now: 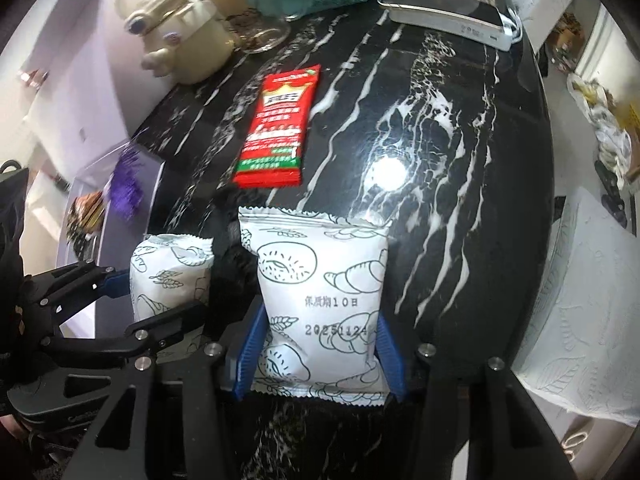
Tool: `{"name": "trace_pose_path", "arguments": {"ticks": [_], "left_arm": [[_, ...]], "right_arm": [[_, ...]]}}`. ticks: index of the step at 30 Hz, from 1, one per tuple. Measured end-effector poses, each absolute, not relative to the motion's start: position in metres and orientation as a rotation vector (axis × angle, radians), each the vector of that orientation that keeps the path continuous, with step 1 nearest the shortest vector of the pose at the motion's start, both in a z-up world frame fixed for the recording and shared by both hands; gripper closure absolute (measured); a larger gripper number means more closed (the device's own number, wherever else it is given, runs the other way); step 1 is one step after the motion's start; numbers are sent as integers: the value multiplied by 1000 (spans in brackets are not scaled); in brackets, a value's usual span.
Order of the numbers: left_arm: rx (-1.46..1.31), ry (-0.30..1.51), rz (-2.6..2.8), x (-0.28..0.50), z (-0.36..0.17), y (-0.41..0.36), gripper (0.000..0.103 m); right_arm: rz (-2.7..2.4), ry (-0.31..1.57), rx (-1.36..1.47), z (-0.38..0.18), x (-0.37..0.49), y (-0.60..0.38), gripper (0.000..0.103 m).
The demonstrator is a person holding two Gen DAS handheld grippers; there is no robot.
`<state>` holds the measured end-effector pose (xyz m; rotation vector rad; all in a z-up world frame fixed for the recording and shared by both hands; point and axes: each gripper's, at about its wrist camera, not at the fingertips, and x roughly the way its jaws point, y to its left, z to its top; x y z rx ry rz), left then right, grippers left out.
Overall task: Organize objects
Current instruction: 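Lift both white pastry packets and carry them toward the gift box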
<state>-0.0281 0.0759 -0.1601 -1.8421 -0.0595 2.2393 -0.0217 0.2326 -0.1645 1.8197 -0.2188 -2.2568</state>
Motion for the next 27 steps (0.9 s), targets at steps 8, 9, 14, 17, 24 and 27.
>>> {"name": "trace_pose_path", "arguments": {"ticks": [8,9,14,17,24,27], "left_arm": [[-1829,-101,2313,5,-143,82,52],[-1830,-103,2322,7,-140,82,52],[-1825,-122,2378,28,-124,73,52],[-1827,-140,2406,40,-116,64,52],[-1819,-184,2478,62,-96,32,52],[-1828,-213,2504,71,-91,17,52]], "right_arm": [[-2241,-79,1736,-143,8,222,51],[-2236,-73,1729,-142,10,220,51],[-2203,-31,1685,-131,20,205,51],[-2182,-3,1663,-125,24,194,51],[-2133,58,1614,-113,27,162,52],[-2105,96,1586,-108,27,144,52]]}}
